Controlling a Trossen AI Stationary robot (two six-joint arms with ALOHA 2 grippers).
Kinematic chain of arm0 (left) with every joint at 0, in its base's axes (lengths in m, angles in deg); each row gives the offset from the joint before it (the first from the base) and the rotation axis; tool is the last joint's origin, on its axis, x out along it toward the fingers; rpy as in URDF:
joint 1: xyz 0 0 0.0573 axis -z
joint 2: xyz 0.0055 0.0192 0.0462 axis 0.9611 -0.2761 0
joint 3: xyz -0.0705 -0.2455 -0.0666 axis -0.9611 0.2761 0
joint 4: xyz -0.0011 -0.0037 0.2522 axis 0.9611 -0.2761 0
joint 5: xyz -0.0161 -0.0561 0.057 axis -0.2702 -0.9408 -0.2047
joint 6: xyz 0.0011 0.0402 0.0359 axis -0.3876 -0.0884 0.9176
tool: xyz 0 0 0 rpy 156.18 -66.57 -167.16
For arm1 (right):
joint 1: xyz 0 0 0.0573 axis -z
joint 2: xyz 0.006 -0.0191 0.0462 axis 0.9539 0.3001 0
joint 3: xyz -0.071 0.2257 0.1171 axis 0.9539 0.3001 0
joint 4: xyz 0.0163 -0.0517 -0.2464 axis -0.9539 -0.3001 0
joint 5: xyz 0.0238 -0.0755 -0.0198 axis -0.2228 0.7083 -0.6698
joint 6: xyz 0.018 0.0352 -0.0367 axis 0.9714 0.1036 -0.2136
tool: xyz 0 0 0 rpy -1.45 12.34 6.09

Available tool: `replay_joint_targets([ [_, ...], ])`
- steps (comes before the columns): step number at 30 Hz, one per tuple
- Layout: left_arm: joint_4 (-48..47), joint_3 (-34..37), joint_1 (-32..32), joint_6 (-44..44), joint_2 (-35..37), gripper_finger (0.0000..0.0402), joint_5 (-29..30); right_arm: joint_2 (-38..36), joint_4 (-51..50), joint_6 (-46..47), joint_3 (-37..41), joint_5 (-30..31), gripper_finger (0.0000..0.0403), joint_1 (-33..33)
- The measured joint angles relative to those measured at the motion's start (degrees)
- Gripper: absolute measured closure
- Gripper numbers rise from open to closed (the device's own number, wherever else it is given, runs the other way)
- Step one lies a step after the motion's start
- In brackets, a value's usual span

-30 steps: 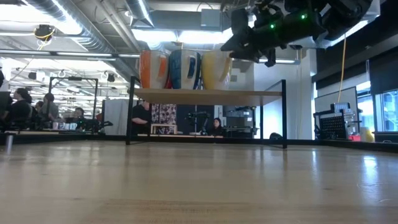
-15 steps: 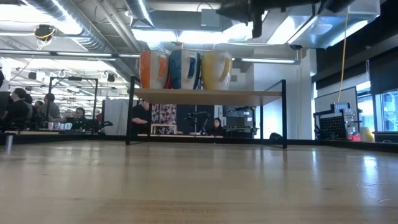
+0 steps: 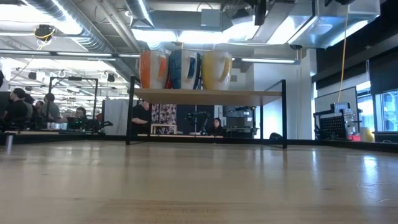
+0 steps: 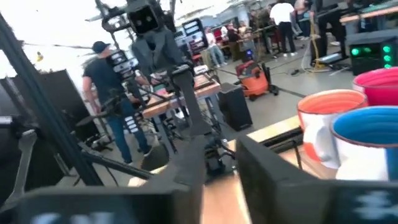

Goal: Place coffee mugs
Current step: Return to Home Position

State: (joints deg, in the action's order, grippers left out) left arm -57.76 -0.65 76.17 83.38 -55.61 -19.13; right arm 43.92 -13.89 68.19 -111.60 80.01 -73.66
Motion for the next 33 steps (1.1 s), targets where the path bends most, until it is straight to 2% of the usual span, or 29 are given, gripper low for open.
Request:
replay_joint_targets([
  [3,2.4,1.9,0.0,0.0,1.4,0.0394,-4.1,0.0,0.6,-1.3,0.4,-2.0,0.0375,0.0],
  [5,5.0,4.8,0.0,-0.1,3.1,0.0396,-5.1,0.0,1.2,-1.4,1.2,-2.7,0.0395,0.0],
  [11,16.0,16.3,0.0,-1.7,10.1,0.0395,-6.6,0.0,10.2,1.7,6.2,-5.6,0.0375,0.0],
  [16,15.7,23.0,0.0,-2.4,15.3,0.0391,-4.0,0.0,15.2,3.4,9.7,-6.8,0.0389,0.0],
  [21,14.4,25.9,0.0,-2.1,18.3,0.0396,0.7,0.0,12.7,4.3,10.8,-8.3,0.0399,0.0],
  [27,14.5,26.0,0.0,-1.5,18.5,0.0399,1.6,0.0,10.4,7.1,10.8,-8.1,0.04,0.0],
  [29,14.3,26.0,0.0,-2.5,18.5,0.0399,4.8,0.0,10.8,5.3,10.8,-10.0,0.04,0.0],
  [31,12.6,25.9,-0.1,-2.6,18.7,0.0399,7.5,-0.8,9.8,0.5,10.9,-15.0,0.04,0.0],
  [33,11.8,26.0,0.0,-2.5,19.7,0.0399,6.8,-3.2,9.5,-1.4,11.5,-20.5,0.04,0.1],
])
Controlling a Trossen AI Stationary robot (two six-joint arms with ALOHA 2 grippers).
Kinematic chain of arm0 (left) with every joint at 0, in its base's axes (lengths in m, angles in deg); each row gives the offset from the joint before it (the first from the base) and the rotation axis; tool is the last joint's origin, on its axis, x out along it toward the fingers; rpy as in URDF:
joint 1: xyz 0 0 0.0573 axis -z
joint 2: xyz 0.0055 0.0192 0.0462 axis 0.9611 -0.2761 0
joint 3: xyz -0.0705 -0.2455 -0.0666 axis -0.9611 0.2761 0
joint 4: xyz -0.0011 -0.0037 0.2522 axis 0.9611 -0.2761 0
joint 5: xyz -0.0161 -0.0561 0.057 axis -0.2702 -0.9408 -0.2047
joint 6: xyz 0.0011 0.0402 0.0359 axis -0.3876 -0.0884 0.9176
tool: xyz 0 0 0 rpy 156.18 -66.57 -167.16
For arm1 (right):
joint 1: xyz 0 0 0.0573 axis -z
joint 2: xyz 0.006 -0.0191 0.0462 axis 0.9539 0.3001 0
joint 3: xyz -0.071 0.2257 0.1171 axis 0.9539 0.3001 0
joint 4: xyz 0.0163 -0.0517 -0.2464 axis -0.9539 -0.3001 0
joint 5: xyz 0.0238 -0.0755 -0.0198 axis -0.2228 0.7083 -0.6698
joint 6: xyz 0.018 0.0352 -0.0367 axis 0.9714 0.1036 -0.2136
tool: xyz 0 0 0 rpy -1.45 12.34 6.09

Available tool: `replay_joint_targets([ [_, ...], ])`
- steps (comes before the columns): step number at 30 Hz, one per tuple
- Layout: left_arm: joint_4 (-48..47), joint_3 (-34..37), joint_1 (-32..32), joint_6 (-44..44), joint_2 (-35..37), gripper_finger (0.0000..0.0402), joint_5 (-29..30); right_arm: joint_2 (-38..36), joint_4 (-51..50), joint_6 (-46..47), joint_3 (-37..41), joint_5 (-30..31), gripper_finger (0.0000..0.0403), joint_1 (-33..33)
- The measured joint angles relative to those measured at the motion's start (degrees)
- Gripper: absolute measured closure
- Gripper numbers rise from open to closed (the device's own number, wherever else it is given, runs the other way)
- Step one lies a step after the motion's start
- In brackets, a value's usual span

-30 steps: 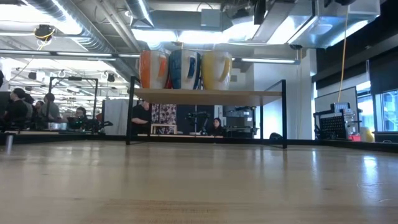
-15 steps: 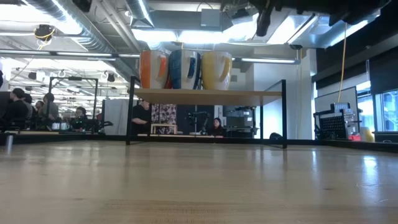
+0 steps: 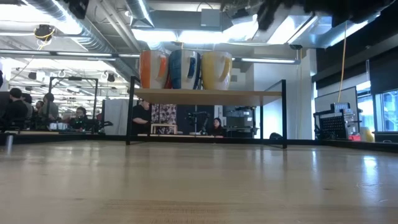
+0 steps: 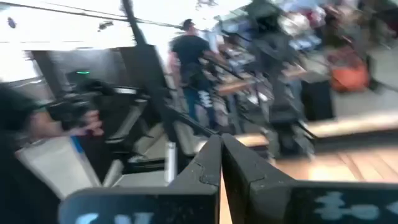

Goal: Place coffee mugs
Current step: Return to Home Position

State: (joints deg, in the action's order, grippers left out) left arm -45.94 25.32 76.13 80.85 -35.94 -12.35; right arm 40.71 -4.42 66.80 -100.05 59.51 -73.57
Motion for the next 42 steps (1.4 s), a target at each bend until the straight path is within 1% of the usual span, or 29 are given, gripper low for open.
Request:
replay_joint_targets([
  [2,-0.1,0.0,0.0,0.7,1.3,0.0399,-3.0,-2.9,0.8,-1.7,1.6,-1.5,0.04,-0.1],
  [4,0.1,0.0,0.0,0.9,2.5,0.0399,-4.6,-6.7,0.0,-2.7,4.3,-0.4,0.04,-0.1],
  [8,-0.4,0.8,0.0,1.0,5.7,0.0399,-3.1,-14.4,-0.1,-2.6,10.6,8.0,0.04,-0.1],
  [10,-0.5,2.6,0.0,1.0,7.5,0.0399,-2.0,-17.7,0.0,-2.3,13.8,10.9,0.04,-0.1],
  [13,0.8,6.5,0.0,-0.4,9.7,0.0399,-1.7,-22.3,-0.3,-1.9,17.7,12.4,0.04,-0.1],
  [17,7.1,12.8,0.0,-0.1,12.7,0.0399,-1.8,-26.2,-0.2,-1.9,21.0,13.9,0.04,-0.1],
  [21,9.3,18.3,0.0,3.3,16.1,0.0399,-4.1,-28.1,0.0,-2.4,23.0,14.3,0.04,-0.1],
  [26,9.9,24.0,0.0,1.1,21.2,0.0399,-2.8,-28.7,0.5,-2.4,24.9,14.3,0.04,-0.1],
  [29,10.9,26.2,0.0,0.1,21.2,0.0399,-2.8,-28.7,1.8,-2.4,25.2,14.3,0.04,-0.1],
  [34,16.2,27.9,0.0,-0.5,21.2,0.0399,-2.7,-28.7,1.8,-2.3,25.3,14.3,0.04,-0.1],
  [42,16.5,26.8,0.0,-0.5,21.2,0.0399,-2.1,-28.6,4.5,-2.6,25.3,13.6,0.04,-0.1],
])
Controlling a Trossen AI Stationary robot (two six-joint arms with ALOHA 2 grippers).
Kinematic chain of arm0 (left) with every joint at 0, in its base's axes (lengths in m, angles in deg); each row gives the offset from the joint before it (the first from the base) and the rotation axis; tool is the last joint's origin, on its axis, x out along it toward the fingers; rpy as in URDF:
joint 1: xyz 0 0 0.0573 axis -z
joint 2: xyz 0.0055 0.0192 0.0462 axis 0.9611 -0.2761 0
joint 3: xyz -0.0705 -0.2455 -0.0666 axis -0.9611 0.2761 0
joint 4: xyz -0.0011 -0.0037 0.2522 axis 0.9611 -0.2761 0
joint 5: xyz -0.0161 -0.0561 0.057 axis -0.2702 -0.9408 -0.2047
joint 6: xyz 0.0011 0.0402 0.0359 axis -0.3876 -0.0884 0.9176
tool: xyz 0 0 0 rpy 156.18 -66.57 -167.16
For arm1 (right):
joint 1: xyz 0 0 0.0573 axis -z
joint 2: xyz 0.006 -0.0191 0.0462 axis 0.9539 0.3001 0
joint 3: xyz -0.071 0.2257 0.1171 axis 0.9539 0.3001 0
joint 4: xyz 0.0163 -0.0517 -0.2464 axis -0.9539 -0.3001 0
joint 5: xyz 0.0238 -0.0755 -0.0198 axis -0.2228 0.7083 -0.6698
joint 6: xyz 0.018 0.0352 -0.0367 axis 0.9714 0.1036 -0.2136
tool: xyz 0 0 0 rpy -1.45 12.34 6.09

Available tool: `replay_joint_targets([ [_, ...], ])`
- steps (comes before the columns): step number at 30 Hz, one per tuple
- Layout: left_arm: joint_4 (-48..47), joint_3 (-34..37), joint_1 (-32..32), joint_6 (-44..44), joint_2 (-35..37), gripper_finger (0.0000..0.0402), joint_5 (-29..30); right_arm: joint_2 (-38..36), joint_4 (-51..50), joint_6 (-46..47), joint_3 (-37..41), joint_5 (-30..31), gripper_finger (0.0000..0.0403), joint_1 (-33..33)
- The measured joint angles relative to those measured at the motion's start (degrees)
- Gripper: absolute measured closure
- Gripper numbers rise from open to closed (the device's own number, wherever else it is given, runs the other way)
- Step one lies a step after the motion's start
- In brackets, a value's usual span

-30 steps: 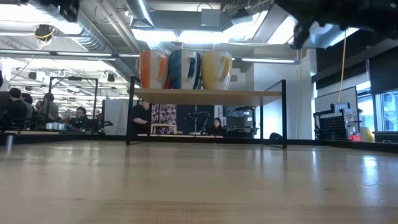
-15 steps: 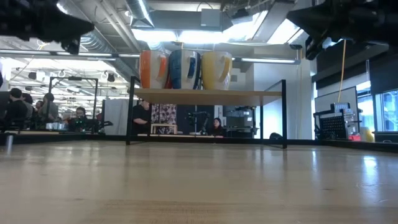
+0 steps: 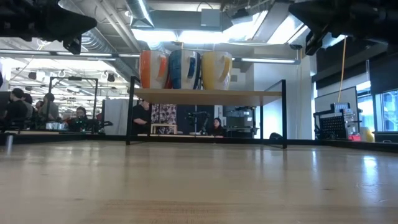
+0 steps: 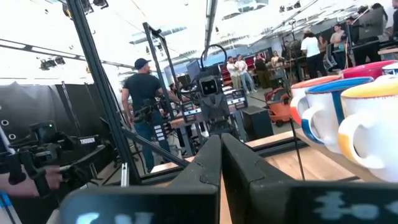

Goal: Place coffee mugs
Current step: Return to Home Position

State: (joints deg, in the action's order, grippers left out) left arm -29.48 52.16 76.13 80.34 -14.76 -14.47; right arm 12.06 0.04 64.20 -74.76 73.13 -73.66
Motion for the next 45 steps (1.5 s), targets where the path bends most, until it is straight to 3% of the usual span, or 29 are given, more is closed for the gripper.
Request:
replay_joint_targets([
  [45,-0.3,0.0,0.0,0.0,0.0,0.0399,0.0,0.1,0.1,-1.4,0.0,-0.4,0.04,0.0],
])
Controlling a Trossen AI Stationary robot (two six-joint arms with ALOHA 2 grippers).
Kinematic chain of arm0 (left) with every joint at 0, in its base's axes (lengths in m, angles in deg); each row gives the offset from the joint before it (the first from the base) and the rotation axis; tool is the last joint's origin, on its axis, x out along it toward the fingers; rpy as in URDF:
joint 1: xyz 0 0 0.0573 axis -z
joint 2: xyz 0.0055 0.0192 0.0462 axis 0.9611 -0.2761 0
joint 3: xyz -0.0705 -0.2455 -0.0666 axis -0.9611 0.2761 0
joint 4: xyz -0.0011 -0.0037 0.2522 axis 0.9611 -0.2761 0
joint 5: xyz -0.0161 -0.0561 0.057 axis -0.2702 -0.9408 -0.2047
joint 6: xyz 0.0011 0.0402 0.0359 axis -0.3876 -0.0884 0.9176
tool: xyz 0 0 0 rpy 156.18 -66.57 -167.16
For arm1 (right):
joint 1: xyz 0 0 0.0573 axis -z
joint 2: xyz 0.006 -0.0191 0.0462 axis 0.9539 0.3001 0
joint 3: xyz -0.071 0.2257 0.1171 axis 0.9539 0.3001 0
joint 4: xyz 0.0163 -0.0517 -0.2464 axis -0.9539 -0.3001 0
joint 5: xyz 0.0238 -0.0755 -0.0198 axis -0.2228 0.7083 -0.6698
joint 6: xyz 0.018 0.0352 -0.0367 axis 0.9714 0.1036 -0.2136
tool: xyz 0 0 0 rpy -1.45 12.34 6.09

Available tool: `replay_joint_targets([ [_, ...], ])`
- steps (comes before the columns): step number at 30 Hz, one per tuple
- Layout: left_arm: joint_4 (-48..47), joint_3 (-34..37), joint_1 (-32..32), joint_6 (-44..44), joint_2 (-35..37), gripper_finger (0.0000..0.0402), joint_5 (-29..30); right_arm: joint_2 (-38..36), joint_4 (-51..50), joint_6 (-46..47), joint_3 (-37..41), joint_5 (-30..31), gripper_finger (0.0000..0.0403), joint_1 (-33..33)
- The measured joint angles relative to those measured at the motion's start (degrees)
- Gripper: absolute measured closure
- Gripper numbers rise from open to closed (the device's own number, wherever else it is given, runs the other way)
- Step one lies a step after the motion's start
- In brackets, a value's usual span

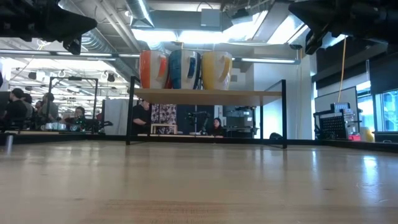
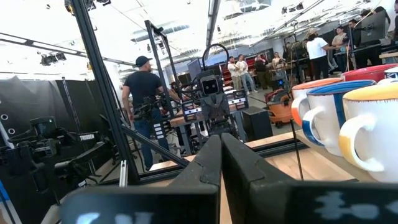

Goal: Place coffee mugs
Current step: Return to Home Position

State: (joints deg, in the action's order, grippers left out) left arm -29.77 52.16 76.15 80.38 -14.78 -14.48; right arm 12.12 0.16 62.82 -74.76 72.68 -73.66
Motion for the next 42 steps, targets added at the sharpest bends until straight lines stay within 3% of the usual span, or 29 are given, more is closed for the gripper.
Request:
replay_joint_targets([
  [42,0.0,0.0,0.0,0.0,0.0,0.0399,0.0,0.0,0.0,2.6,0.0,0.1,0.04,0.0],
])
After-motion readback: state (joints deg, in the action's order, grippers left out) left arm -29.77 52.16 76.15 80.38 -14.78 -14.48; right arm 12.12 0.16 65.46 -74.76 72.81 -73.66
